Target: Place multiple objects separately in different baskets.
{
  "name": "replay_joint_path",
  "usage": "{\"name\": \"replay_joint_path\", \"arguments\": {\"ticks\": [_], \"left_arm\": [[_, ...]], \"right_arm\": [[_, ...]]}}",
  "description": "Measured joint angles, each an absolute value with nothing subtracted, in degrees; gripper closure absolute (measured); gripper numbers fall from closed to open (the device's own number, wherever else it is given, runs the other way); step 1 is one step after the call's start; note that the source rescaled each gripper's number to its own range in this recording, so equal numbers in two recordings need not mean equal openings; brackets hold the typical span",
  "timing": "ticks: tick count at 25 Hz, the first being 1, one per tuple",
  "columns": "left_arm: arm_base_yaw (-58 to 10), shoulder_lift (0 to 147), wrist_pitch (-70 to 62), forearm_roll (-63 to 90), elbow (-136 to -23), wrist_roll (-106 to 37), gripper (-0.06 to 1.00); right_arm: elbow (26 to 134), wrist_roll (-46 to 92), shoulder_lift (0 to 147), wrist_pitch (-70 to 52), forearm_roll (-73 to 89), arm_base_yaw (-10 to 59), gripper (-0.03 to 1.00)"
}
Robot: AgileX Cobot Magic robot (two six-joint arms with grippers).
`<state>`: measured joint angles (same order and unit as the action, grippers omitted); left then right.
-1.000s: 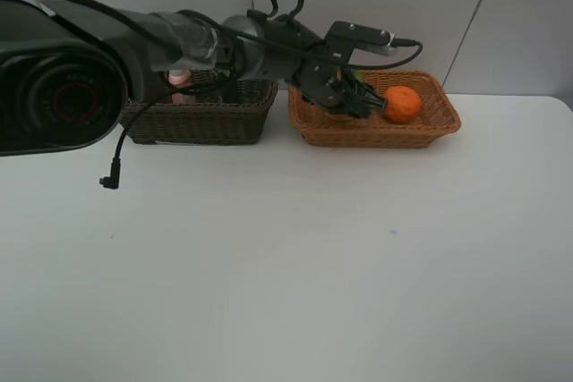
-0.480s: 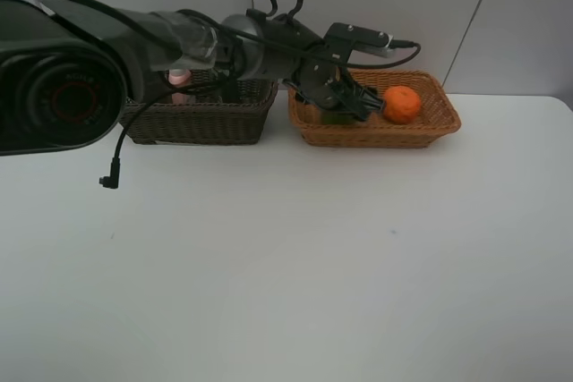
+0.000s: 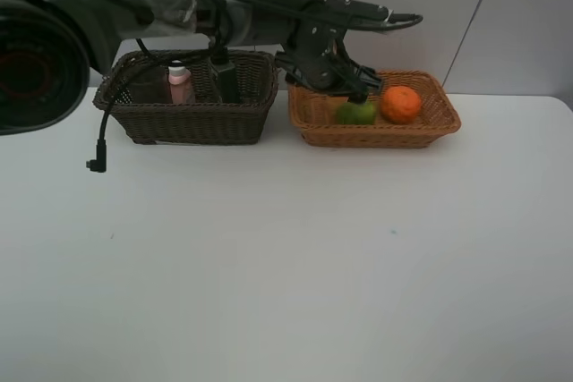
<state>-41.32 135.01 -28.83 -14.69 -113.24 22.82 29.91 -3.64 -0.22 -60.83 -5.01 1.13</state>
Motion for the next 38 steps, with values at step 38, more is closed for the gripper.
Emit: {"name": "replay_joint_path", "arguments": {"ticks": [38], "left_arm": [[-10.22, 43.30, -45.19, -9.51, -44.60, 16.78, -0.06]], "right_arm": [[29.91, -3.64, -0.22, -60.83, -5.01, 1.13, 0.12]]}}
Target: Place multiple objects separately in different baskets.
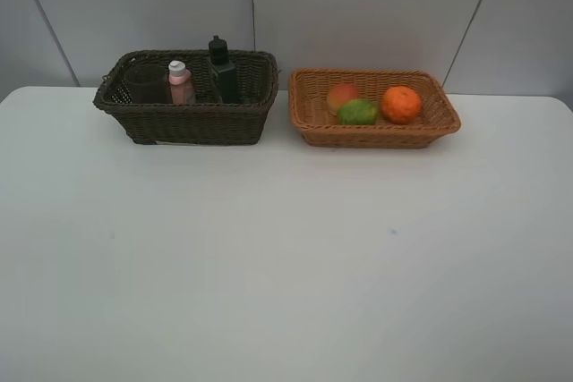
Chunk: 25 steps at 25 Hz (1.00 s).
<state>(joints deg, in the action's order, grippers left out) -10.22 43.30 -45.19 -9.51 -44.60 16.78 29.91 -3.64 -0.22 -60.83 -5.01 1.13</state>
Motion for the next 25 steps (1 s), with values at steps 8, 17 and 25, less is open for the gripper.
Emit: {"name": "replay_joint_path", "arguments": {"ticks": [8, 17, 25], "left_arm": [[-10.22, 24.88, -47.19, -9.69, -32.85, 16.55, -0.06], [-10.22, 16.96, -49.09, -9.51, -31.41, 13.24, -0.06], [-10.22, 16.59, -51.35, -4.92, -30.43, 12.43, -0.06]], "right_arm": [[29.91, -3.64, -0.22, -60.83, -5.01, 1.13, 0.12], [29.91, -3.64, -0.22, -60.83, -5.01, 1.13, 0.12], [29.91, -3.64, -0.22, -60.83, -5.01, 1.13, 0.12]]}}
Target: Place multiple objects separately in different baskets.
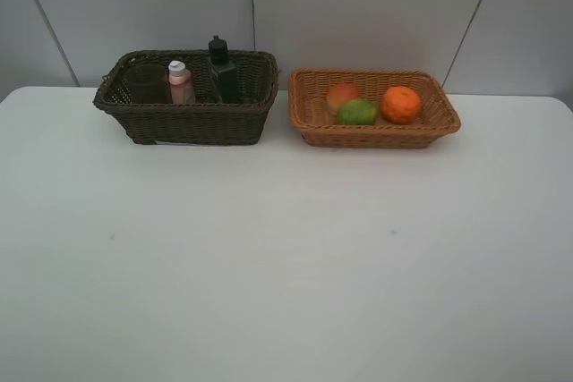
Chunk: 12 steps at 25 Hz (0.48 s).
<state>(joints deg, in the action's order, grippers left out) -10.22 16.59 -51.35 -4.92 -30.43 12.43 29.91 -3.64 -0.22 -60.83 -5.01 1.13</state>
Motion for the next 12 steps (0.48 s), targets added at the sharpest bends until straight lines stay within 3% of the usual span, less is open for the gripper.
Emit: {"name": "replay_joint_path", "arguments": {"ticks": [12], "left_arm": [[-10.22, 6.31, -63.40, 0.79, -31.81, 4.78, -0.06]], "right_arm": [[29.91, -3.64, -0.22, -60.83, -5.01, 1.13, 0.12]]}}
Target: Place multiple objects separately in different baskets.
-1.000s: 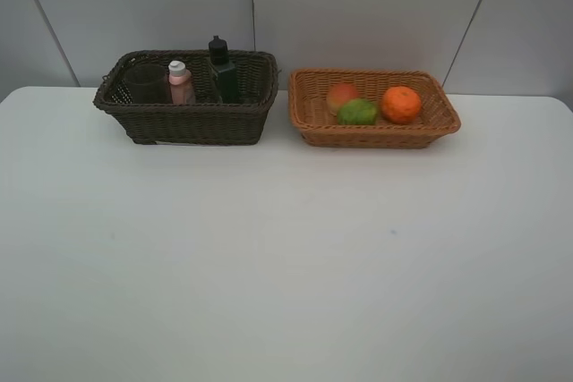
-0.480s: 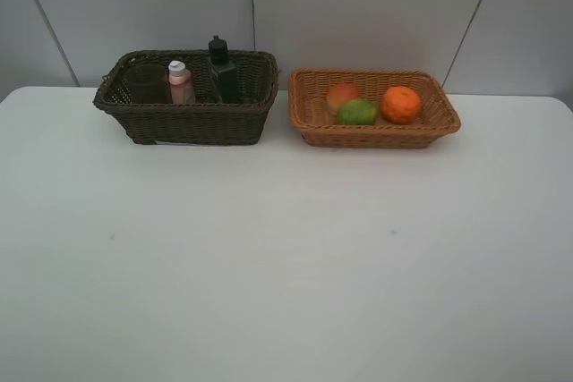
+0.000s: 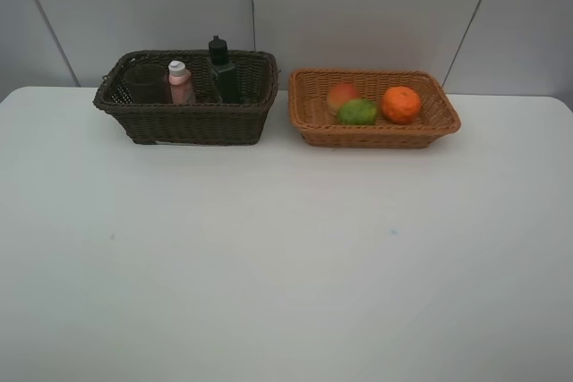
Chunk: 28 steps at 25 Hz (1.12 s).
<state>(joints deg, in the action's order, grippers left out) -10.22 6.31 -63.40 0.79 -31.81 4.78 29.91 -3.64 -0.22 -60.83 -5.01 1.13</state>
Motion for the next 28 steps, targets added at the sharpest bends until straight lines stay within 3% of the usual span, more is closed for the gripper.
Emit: {"name": "replay_joint_path", "arguments": {"ticks": [9, 28], "left_arm": [[-10.22, -0.33, -68.63, -1.61, -31.63, 1.94, -0.06], [-10.09, -0.38, -61.06, 0.31, -29.03, 1.94, -0.06]], "right_arm": [[29.91, -3.64, -0.22, -60.83, -5.01, 1.13, 0.12], [29.91, -3.64, -0.22, -60.83, -5.01, 1.13, 0.12]]}}
